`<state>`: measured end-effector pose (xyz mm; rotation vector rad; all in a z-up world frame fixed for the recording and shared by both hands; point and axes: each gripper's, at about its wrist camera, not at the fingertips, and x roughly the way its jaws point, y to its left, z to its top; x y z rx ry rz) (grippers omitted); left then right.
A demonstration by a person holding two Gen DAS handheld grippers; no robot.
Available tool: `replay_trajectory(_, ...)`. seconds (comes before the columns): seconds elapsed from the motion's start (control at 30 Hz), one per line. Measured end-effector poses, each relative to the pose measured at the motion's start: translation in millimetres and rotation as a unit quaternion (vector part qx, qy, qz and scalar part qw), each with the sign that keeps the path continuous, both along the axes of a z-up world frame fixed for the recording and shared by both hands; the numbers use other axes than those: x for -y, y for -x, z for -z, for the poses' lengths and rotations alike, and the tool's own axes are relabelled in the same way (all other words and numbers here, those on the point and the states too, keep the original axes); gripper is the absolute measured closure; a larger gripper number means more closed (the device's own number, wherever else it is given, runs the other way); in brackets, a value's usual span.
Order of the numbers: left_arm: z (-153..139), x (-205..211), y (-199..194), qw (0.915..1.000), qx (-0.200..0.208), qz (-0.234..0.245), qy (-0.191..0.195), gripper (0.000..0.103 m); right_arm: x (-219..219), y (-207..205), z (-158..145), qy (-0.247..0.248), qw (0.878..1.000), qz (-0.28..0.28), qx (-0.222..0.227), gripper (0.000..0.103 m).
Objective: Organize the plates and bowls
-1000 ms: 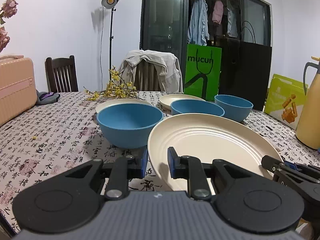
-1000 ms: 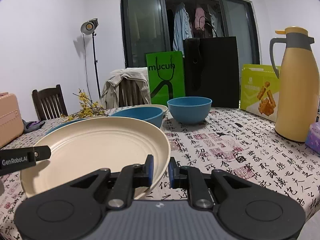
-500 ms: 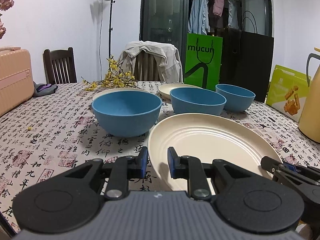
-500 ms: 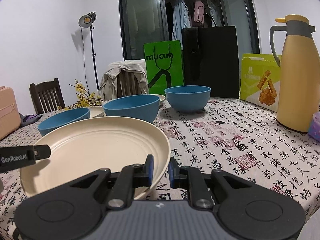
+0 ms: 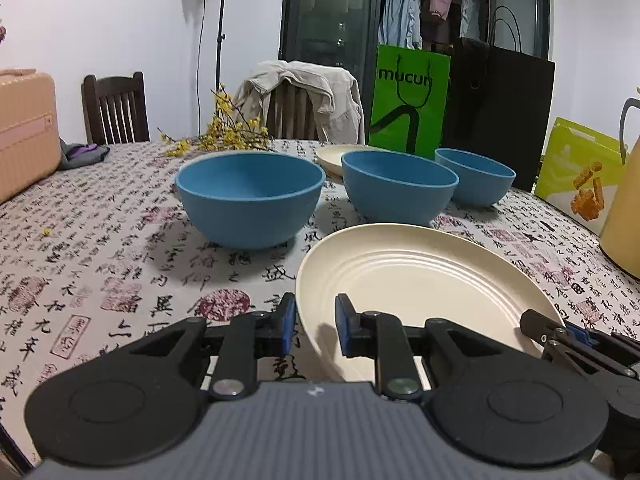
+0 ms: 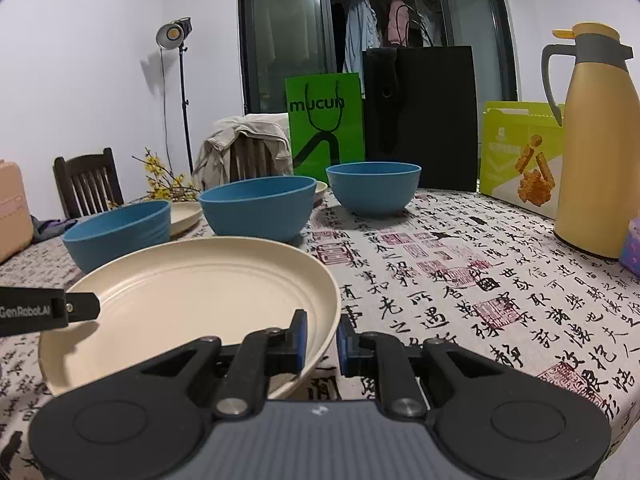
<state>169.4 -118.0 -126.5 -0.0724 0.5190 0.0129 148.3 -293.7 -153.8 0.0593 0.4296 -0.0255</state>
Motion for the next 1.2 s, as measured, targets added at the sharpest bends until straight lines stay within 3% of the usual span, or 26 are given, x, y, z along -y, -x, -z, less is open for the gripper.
replay_trajectory(0.33,7.0,-0.6,-4.4,0.9999,-0.013,-0.004,0.009,0.082,-0.9,-2.3,8.9,0.003,1.000,-0.001,-0.005,0.088)
replay_trajectory(1.0,17.4,3.8,-9.5,0.9996,-0.027,-0.005,-0.010,0.082,-1.7,-4.5,13.5,0.020,1.000,-0.002,-0.006,0.088)
replay_trajectory(1.1,16.7,2.1,-8.0,0.9997,-0.022,-0.005,-0.009,0.080,2.3,-5.7,12.1,0.005,1.000,-0.005,-0.011,0.087)
replay_trajectory(1.2,14.3,0.8,-5.3,0.9998,-0.013,-0.009,-0.013,0.070,4.0,-5.7,11.7,0.000,1.000,-0.004,-0.012,0.086)
